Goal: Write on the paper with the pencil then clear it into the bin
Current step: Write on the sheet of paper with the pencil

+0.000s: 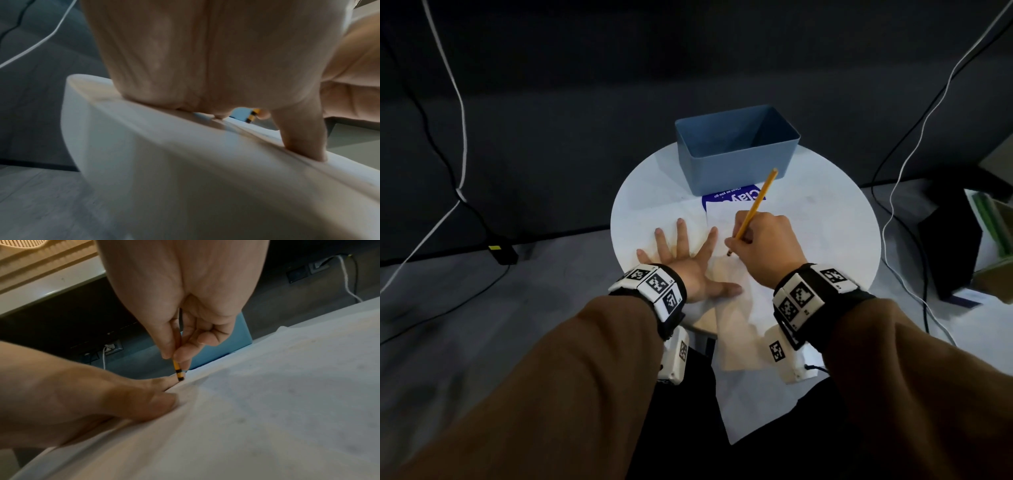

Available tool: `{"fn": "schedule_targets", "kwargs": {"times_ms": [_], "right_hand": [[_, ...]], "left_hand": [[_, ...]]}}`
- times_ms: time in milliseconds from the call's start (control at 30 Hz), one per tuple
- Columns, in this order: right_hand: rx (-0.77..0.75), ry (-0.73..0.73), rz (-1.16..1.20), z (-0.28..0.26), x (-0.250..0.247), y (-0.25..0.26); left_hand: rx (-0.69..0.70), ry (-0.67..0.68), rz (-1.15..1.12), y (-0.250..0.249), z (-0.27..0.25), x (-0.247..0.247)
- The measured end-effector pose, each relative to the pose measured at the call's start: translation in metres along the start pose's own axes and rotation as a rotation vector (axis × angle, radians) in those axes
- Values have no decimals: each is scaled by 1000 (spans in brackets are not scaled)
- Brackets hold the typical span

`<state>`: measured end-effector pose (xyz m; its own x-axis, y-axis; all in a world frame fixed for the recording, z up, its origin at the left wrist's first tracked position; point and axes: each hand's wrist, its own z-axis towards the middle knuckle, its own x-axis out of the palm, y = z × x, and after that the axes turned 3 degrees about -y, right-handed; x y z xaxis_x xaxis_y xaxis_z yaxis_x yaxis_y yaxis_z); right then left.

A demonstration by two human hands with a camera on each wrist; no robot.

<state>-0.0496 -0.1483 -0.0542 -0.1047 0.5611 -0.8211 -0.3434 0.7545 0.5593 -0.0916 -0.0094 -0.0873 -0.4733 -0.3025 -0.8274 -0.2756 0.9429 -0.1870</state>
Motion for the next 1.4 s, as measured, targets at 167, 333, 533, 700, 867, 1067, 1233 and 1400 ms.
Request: {"fn": "schedule_targets", "kwargs": {"times_ms": [167, 333, 533, 700, 867, 1067, 1233, 1400], "right_hand": [[-70, 53, -25, 0, 8, 11], [-27, 49, -18, 1, 5, 11], [-23, 59, -35, 5, 8, 12], [-41, 61, -17, 4, 10, 12], [-79, 90, -8, 4, 13, 14], [-20, 73, 34, 2, -6, -1], [-51, 161, 20, -9, -14, -14], [-3, 71, -52, -4, -27, -23]], "left_hand": [[11, -11, -1, -1, -6, -2], [10, -1, 4, 1, -3, -1], [3, 14, 0, 0, -4, -3], [15, 15, -5, 0, -4, -3], [23, 16, -21, 1, -3, -3], [12, 8, 2, 0, -3, -2], [22, 2, -19, 3, -2, -1], [19, -4, -26, 4, -3, -1]]}}
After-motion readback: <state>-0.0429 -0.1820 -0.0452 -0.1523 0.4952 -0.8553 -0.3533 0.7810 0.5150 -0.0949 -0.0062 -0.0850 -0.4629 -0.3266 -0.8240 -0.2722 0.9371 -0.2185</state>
